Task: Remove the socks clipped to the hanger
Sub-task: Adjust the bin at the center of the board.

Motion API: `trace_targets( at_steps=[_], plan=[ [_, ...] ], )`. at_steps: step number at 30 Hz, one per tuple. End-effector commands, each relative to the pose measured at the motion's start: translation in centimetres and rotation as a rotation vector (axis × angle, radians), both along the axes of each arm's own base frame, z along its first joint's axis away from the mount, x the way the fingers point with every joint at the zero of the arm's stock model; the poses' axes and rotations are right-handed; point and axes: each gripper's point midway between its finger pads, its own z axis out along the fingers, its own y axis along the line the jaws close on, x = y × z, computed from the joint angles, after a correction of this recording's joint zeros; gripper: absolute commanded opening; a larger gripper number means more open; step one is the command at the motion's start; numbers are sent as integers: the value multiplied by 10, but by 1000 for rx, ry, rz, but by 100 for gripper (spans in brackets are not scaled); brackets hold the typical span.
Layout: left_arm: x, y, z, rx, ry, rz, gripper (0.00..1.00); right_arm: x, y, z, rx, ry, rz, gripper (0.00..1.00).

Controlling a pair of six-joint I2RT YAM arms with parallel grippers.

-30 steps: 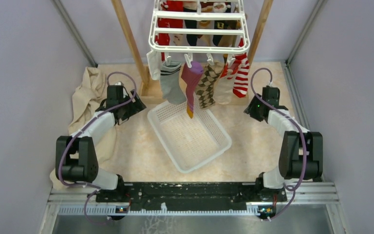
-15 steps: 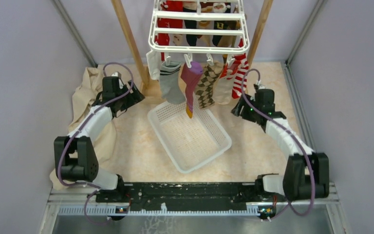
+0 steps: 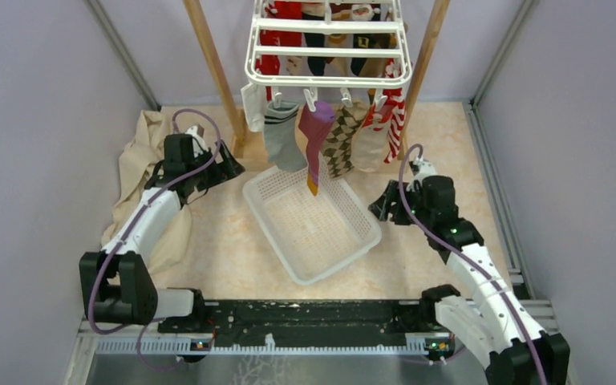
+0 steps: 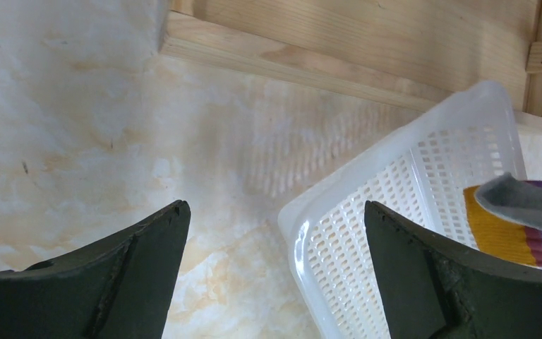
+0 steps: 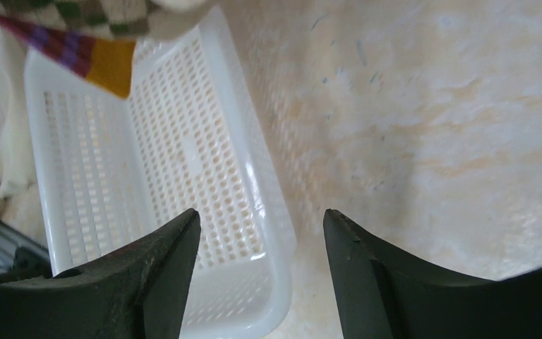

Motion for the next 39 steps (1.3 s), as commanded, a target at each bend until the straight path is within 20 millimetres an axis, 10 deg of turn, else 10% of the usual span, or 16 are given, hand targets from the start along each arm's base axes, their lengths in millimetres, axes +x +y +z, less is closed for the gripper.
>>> trace_targets(
  at_steps=[1,18,39],
  plan=[
    [-9,-10,13,3,-35,-71,99,-25,17,-12,-77,75,41,65],
    [16,-43,-14,170,43,-187,99,-59,24,-16,-124,201,-9,82],
    [-17,-51,-41,328,153,-183,90,-84,53,-55,-119,308,80,85]
  ],
)
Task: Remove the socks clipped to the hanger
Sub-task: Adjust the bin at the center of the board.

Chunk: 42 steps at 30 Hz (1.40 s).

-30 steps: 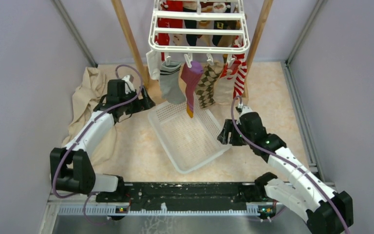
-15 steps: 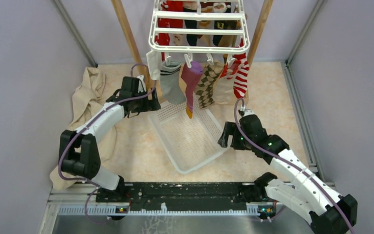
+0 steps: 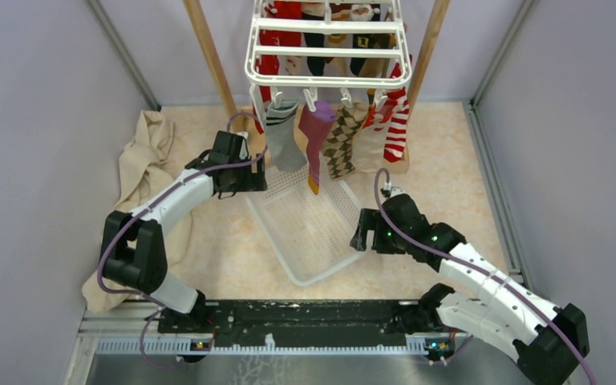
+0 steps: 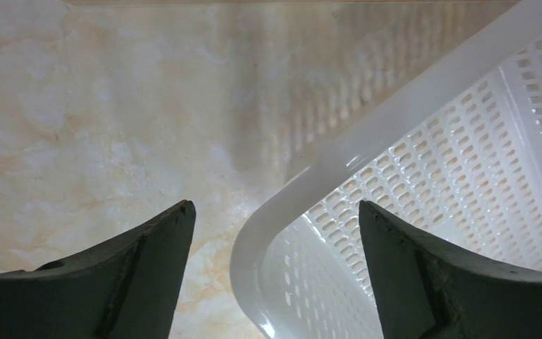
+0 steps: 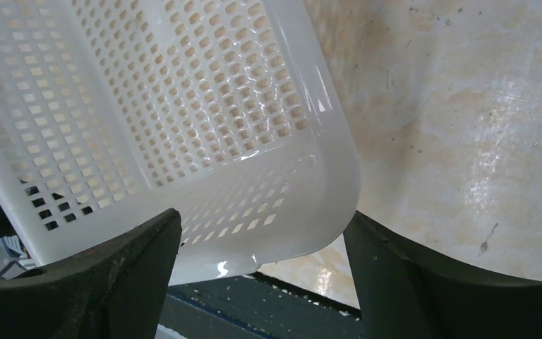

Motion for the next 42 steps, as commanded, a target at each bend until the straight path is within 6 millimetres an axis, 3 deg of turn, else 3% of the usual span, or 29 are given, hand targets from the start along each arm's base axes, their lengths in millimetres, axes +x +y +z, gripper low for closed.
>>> trace_targets(
  at_steps=[1,12,16,26,27,28,30,33,35,37,38,42],
  plan=[
    [-8,9,8,31,-11,25,84,4,7,-6,12,-10,1,85],
    [-40,10,-11,25,85,15,39,17,5,-21,-44,-27,-17,83],
    [-55,7,-14,29,120,-1,29,23,5,-24,-69,-33,-19,81],
    [-98,0,8,21,126,-24,41,36,4,-23,-121,-55,-24,65],
    [-100,0,8,16,127,-24,44,37,4,-23,-126,-55,-22,54],
    [-103,0,7,14,131,-22,46,39,4,-24,-134,-55,-22,37],
    [-107,-1,8,6,138,-21,48,47,4,-23,-162,-72,-25,19],
    [-112,-5,10,-17,141,-29,51,66,-2,-18,-258,-122,-25,18],
    [-116,-8,12,-27,142,-38,53,83,-7,-8,-339,-169,-23,25],
    [-117,-9,13,-29,138,-43,55,98,-11,3,-413,-207,-19,60],
    [-116,-9,15,-23,131,-47,57,104,-11,9,-439,-218,-13,70],
    [-104,-8,26,14,116,-52,63,110,-16,29,-474,-232,-34,90]
  ],
)
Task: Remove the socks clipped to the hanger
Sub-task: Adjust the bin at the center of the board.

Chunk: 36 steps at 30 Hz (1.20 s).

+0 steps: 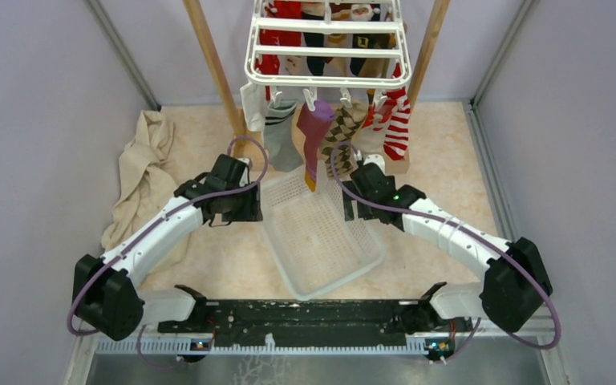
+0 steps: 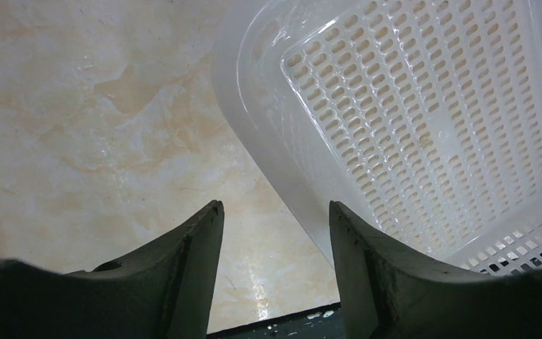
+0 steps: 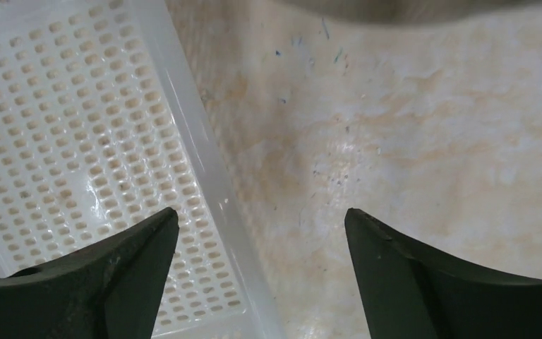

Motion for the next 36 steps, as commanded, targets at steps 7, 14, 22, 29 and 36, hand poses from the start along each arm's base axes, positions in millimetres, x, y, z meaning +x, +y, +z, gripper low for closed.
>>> trace_targets(
  at_steps=[7,14,22,29,36],
  plan=[
    [22,-2,41,54,-59,-40,81,-15,-27,61,69,-69,-155,95],
    [46,3,61,103,-140,-18,99,-64,-5,63,336,103,-205,82],
    [67,3,63,125,-170,5,99,-107,0,44,437,278,-368,82],
    [76,1,56,117,-166,9,99,-145,9,25,424,403,-485,81],
    [80,-3,55,92,-184,-10,99,-165,30,1,381,499,-575,81]
  ],
)
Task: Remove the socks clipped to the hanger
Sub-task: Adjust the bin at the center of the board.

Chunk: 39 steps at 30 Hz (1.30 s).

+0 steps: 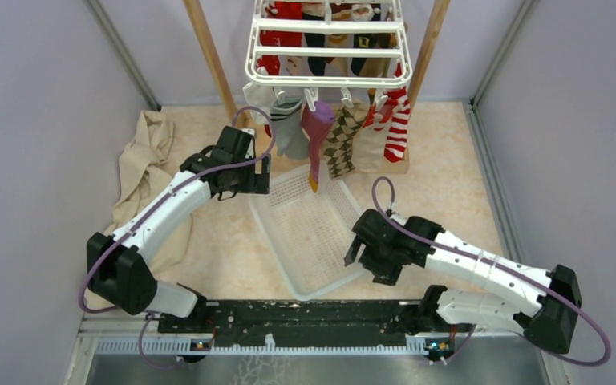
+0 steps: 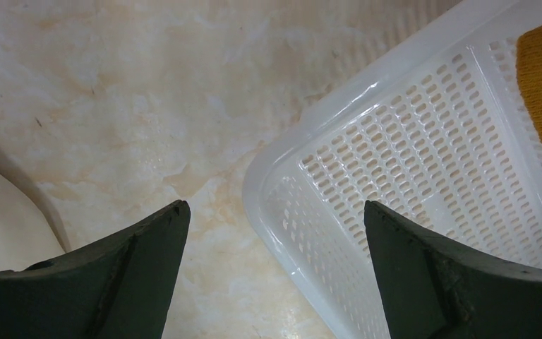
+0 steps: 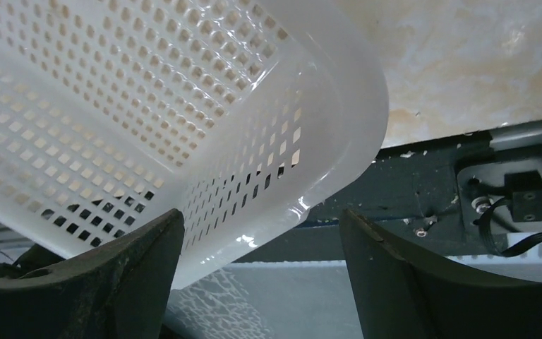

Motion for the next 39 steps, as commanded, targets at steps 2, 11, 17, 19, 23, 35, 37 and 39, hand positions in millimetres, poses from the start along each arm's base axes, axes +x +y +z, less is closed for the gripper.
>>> trace_targets(
  at_steps=[2,11,17,19,23,35,37,39],
  plan=[
    [11,-5,9,-27,-48,-29,99,-6,19,-15,-5,70,-110,81],
    [9,-3,6,-48,-50,-57,99,6,35,-42,-68,85,-134,74],
    [8,-3,2,-51,-43,-63,99,13,45,-50,-105,72,-100,54],
    [8,-1,1,-51,-42,-61,99,15,43,-54,-136,63,-87,41],
    [6,2,1,-43,-40,-52,99,15,31,-58,-191,42,-58,30],
    [-4,10,18,-44,-54,-32,99,48,-1,-45,-209,-175,254,10],
    [-7,11,20,-45,-53,-28,99,56,-9,-45,-217,-186,300,7],
    [-10,12,20,-48,-46,-28,99,62,-18,-44,-245,-187,336,7]
  ],
)
